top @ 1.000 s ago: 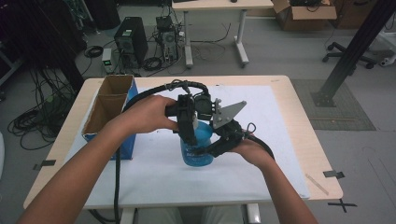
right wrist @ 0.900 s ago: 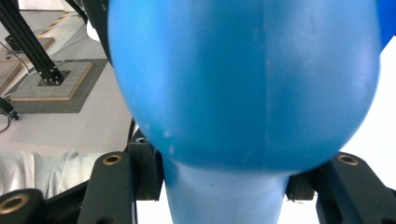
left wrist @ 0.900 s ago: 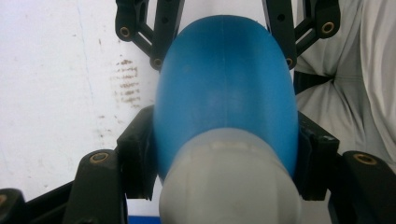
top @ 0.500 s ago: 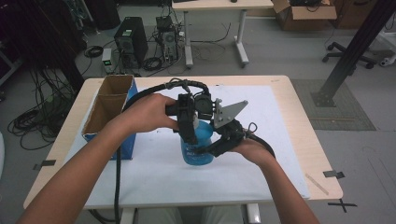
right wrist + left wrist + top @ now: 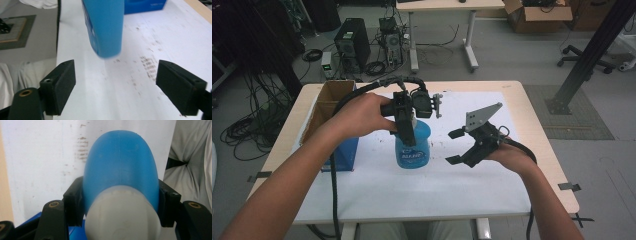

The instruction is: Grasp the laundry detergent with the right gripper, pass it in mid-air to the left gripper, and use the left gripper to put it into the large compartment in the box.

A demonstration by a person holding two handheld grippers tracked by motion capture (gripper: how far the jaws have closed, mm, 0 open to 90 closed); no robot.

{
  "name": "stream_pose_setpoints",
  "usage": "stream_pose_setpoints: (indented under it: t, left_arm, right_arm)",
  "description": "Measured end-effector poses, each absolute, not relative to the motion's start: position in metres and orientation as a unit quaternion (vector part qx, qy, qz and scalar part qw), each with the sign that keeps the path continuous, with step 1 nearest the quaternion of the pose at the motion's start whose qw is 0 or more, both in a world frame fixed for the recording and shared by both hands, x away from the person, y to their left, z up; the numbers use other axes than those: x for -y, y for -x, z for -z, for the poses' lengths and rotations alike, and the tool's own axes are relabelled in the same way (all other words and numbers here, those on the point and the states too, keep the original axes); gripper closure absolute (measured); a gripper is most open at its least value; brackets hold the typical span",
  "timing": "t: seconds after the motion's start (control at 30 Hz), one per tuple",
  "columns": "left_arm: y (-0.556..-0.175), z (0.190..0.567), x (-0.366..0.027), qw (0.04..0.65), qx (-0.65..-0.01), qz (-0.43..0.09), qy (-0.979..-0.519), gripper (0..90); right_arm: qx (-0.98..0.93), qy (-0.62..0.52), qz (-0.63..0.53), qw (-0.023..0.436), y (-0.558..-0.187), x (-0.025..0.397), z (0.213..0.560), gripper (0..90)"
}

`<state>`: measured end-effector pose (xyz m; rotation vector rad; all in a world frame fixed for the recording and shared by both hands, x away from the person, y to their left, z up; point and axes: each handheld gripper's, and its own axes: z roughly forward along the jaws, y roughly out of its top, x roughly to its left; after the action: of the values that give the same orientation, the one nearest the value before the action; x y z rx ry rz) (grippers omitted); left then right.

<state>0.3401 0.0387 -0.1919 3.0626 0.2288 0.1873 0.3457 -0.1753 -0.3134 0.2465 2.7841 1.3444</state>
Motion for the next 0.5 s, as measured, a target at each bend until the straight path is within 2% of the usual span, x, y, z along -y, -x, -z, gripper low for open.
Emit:
stream_pose_setpoints:
  t: [0.5]
  left_arm:
    - [-0.355,0.15,-0.055,0.036,-0.192,-0.097,-0.976,37.9]
  right_arm:
    - [-0.913,-0.116,-0.388,0.05,-0.347,0.219,0.291,12.7]
